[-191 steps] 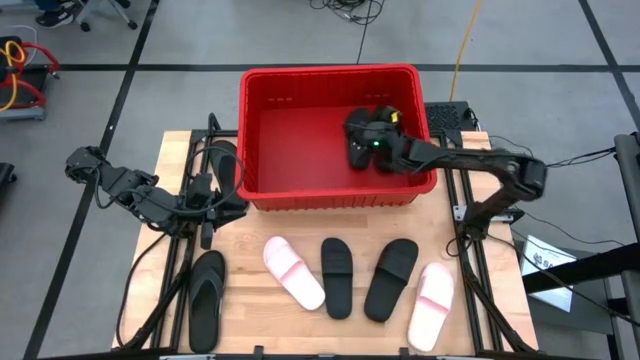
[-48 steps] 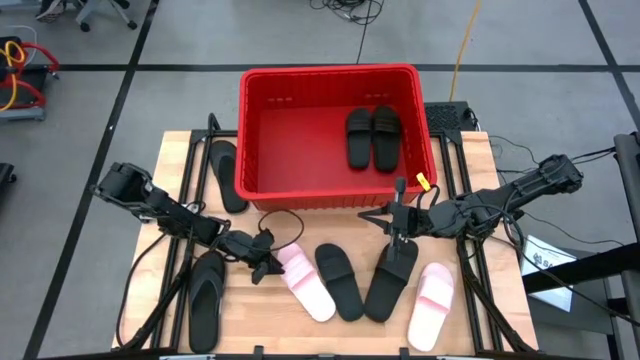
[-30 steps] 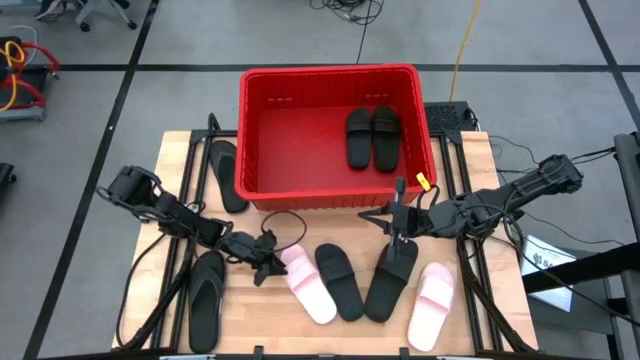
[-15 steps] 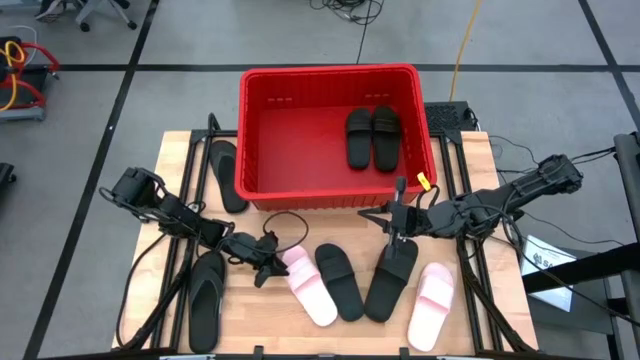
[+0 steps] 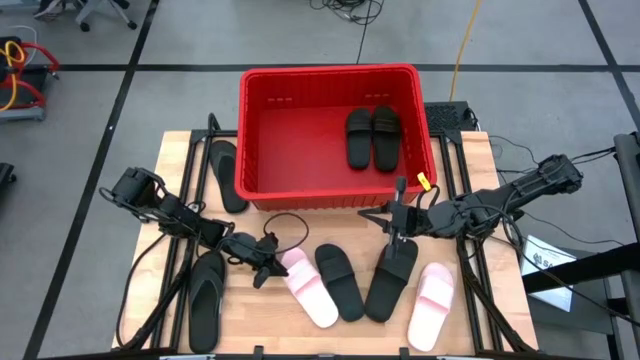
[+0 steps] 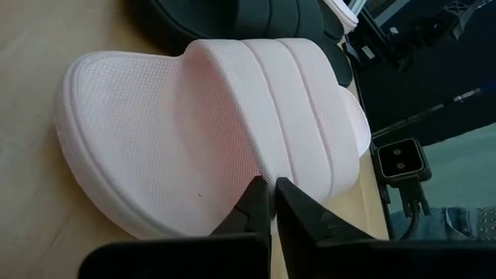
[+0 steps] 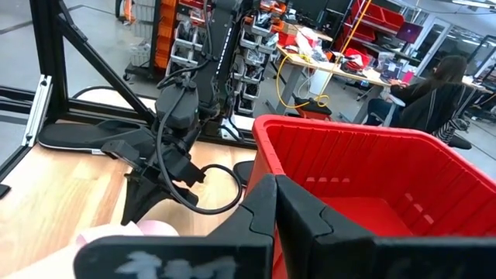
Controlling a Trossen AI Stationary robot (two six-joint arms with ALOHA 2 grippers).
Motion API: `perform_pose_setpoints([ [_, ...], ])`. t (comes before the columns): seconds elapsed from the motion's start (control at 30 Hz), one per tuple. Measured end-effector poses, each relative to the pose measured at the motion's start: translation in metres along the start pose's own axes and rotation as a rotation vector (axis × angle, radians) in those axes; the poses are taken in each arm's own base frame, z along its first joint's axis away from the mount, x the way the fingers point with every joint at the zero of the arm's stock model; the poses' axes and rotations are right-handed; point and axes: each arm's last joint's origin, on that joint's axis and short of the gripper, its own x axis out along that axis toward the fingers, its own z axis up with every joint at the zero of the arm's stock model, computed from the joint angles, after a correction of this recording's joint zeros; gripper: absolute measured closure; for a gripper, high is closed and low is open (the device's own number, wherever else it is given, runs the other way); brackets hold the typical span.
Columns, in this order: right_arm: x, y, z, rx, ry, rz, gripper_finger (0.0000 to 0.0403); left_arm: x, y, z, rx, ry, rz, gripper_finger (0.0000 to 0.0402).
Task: Pick and place slides into bin
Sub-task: Put the left pink slide into the red bin
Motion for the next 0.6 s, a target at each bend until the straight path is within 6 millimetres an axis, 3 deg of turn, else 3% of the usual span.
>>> perform_pose_setpoints([
  [0.33,0.000,0.000,0.000,0.023,0.000,0.000,0.0403,-0.002,-0.001,0.004,-0.010,0.013,-0.033,0.0401],
  [0.6,0.000,0.000,0.000,0.023,0.000,0.000,0.0403,-0.013,-0.015,0.015,0.018,-0.039,-0.108,0.0401],
])
